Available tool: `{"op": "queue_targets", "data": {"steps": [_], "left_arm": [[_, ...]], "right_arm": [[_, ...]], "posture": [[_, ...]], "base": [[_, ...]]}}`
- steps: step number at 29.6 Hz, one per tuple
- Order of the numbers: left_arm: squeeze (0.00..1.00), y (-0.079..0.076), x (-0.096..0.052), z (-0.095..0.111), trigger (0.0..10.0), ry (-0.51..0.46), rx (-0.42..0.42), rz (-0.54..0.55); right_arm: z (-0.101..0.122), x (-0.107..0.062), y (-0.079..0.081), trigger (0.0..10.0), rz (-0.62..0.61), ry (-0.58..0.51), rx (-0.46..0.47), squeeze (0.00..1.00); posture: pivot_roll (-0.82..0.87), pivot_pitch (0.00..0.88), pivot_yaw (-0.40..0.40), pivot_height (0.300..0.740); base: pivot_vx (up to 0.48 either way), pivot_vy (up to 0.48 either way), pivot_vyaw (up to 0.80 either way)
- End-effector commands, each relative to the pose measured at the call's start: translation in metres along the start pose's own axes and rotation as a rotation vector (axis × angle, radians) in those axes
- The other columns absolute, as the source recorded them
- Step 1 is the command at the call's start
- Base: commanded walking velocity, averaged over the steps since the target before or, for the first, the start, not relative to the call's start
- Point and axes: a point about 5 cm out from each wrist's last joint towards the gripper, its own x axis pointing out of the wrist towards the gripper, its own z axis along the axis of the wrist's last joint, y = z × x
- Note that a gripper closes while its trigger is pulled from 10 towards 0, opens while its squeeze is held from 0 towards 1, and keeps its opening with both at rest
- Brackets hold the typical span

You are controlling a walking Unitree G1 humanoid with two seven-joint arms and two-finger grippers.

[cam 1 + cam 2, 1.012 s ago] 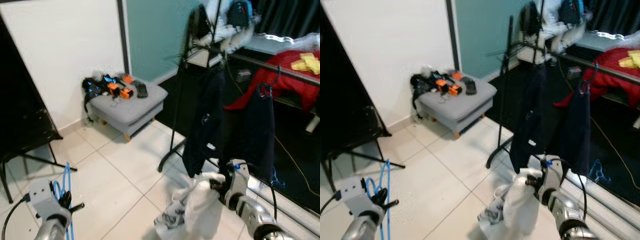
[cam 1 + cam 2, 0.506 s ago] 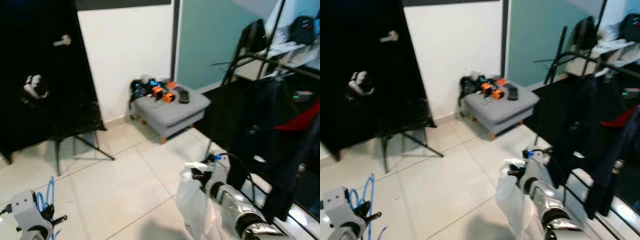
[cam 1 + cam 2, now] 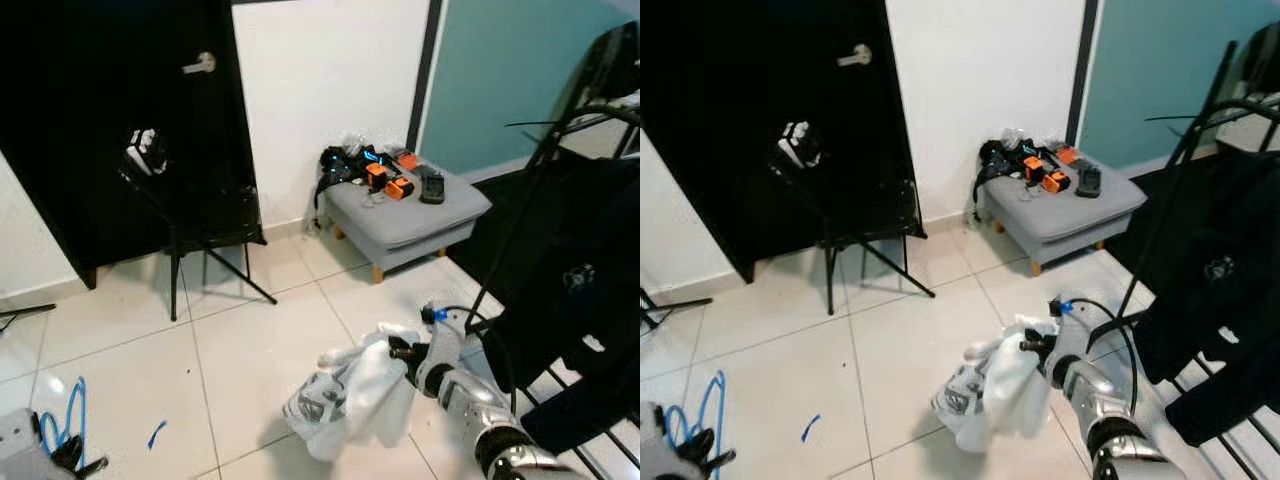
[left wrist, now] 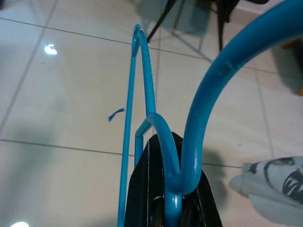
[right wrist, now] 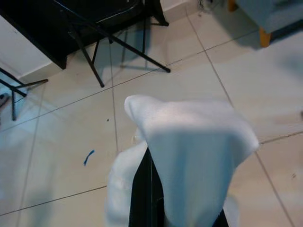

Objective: Hang hanger

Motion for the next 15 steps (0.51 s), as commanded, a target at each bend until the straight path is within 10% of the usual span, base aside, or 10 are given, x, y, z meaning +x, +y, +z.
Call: {"op": "queue_targets", "data": {"steps": [1,15], "left_arm": [[0.0,0.004,-0.001,0.003,10.0,-0.016,0.016,-0.002],[0.0,-0.022,0.006,-0.003,10.0,0.021,0.19,-0.171]], "right_arm": [[0.0,0.002,0.004,10.0,0.012,-0.002,-0.002,0.0],[-0.001,-0.007,-0.011,10.0,-0.026,-0.016,0.003,0.0]], "posture": [[-0.03,0.0,-0.018,0.736],[-0.06,0.041,-0.046,0.736]], "base": [[0.0,0.0,0.65],[0.0,0.0,0.64]]}}
